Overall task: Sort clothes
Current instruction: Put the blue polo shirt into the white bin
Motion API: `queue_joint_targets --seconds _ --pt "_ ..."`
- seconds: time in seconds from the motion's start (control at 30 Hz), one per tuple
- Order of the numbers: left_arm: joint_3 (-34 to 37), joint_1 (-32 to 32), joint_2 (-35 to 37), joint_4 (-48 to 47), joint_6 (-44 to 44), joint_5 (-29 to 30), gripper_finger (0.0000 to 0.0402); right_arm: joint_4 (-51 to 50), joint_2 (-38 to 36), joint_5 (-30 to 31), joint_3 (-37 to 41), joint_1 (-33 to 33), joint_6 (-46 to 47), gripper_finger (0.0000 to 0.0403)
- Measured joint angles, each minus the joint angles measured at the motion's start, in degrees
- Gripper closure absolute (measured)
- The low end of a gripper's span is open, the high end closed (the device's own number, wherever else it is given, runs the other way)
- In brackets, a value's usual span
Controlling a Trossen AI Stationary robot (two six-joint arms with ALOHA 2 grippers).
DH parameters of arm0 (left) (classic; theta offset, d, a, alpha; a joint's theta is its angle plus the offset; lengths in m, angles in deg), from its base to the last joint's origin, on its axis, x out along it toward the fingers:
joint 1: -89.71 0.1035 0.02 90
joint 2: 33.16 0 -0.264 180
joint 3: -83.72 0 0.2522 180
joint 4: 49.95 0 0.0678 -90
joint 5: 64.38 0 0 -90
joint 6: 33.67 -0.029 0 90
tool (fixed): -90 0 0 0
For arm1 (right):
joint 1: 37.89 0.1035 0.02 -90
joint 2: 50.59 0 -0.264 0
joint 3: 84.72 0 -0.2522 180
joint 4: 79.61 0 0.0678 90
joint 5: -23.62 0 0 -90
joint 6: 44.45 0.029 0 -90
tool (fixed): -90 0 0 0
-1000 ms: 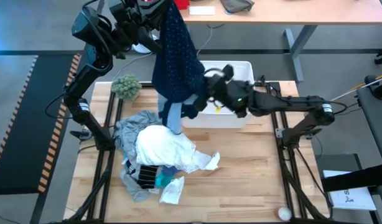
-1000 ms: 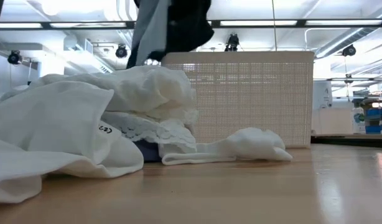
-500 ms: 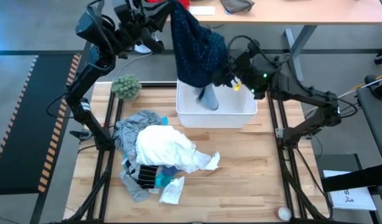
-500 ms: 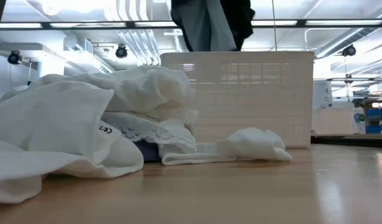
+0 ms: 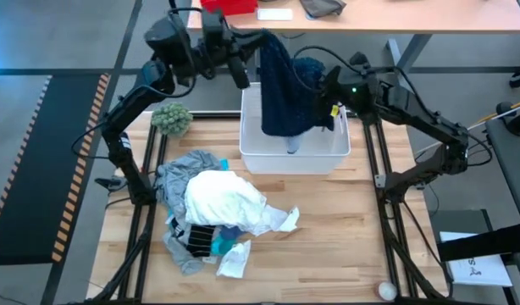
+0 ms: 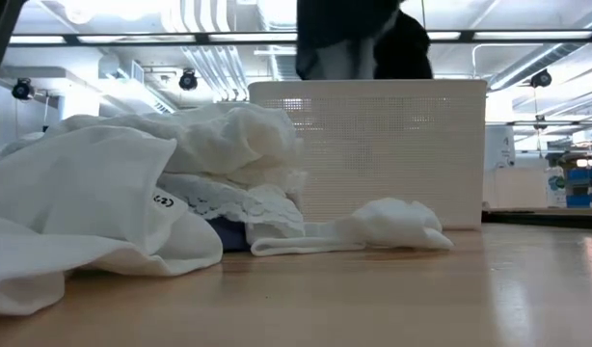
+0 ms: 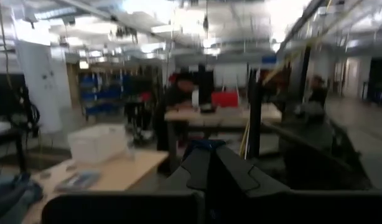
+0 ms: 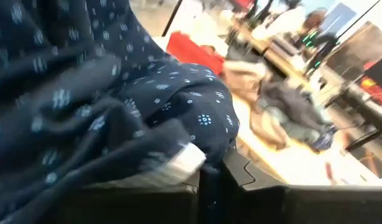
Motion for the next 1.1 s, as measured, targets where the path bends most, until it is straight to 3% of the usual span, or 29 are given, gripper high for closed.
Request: queue_joint_targets --seconds 0.23,0.77,1.1 --pt "0.06 -0.09 -3.07 -9.26 -2.83 2.37 0.0402 -8.25 0.22 -5.08 0.60 -1.84 4.69 0.0403" --pt "0.76 0.00 -4.73 -25.17 -10.46 5.12 0.0402 -5.15 -3.48 -16.99 16.89 -6.33 4.01 0.0403" --pt "13.79 0.00 -4.65 -22.45 -10.55 5.08 0.0402 -2.35 -5.25 -25.81 26.08 -8.57 4.20 0.0403"
